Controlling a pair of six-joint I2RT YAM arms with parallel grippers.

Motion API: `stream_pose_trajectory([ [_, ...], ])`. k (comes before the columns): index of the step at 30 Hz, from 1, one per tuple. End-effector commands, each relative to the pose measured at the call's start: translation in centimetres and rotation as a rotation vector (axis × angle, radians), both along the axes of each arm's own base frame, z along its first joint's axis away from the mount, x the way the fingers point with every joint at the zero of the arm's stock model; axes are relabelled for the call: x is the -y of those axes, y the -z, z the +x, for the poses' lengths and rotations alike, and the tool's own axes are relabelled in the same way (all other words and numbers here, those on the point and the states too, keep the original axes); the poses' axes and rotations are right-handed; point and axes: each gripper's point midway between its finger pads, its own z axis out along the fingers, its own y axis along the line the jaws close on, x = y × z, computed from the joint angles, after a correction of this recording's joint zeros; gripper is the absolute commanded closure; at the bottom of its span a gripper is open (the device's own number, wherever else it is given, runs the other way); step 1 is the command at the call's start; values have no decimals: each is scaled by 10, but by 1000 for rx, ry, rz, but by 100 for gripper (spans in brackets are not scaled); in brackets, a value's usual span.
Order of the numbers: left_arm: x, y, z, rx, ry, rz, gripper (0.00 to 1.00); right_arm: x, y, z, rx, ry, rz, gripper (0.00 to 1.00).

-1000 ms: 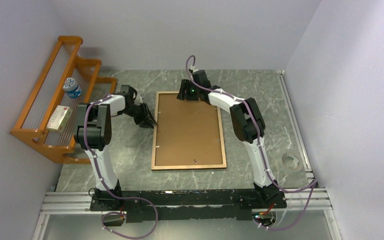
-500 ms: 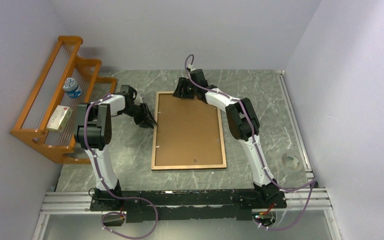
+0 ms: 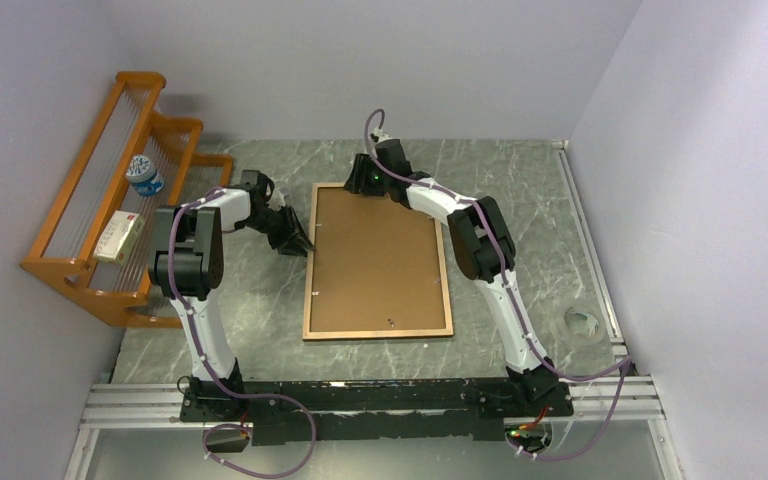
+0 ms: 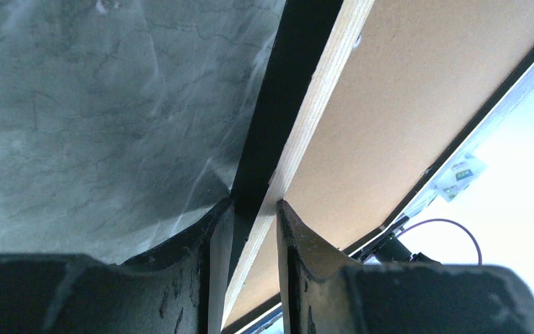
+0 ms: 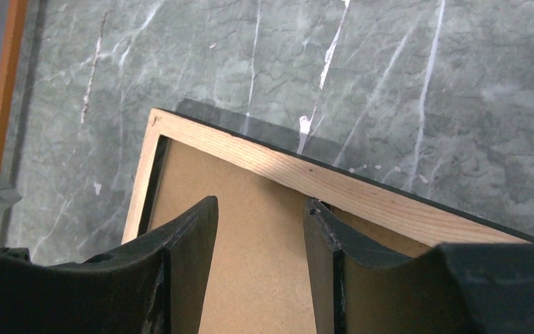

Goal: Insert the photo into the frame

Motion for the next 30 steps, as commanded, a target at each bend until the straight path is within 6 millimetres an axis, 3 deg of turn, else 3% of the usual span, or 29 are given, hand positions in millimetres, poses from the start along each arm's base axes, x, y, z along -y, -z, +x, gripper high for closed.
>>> stream_pose_trajectory([
  [1, -9, 17, 0, -12, 6, 64, 66, 32, 38, 7, -59, 137, -169, 48],
  [5, -9, 16, 1, -9, 6, 65, 66, 33, 24, 5, -34, 141, -153, 48],
  [7, -10, 15, 1, -7, 6, 67, 66, 28, 4, 3, -18, 126, -113, 48],
  [10, -9, 9, 5, 7, 10, 65, 66, 19, -43, 4, 32, 97, -37, 47],
  [14, -9, -3, 14, 41, 11, 60, 63, 18, -127, -1, 104, 84, 61, 45],
  [16, -8, -10, 19, 63, 13, 48, 61, 26, -154, -9, 99, 86, 100, 43],
  [18, -7, -16, 23, 89, 11, 40, 58, 36, -169, -23, 85, 87, 113, 42],
  [23, -4, -25, 31, 136, 9, 21, 53, 71, -160, -78, 26, 63, 16, 37],
  [30, -6, -31, 21, 171, -13, 26, 53, 112, -102, -176, -128, -22, -161, 34],
])
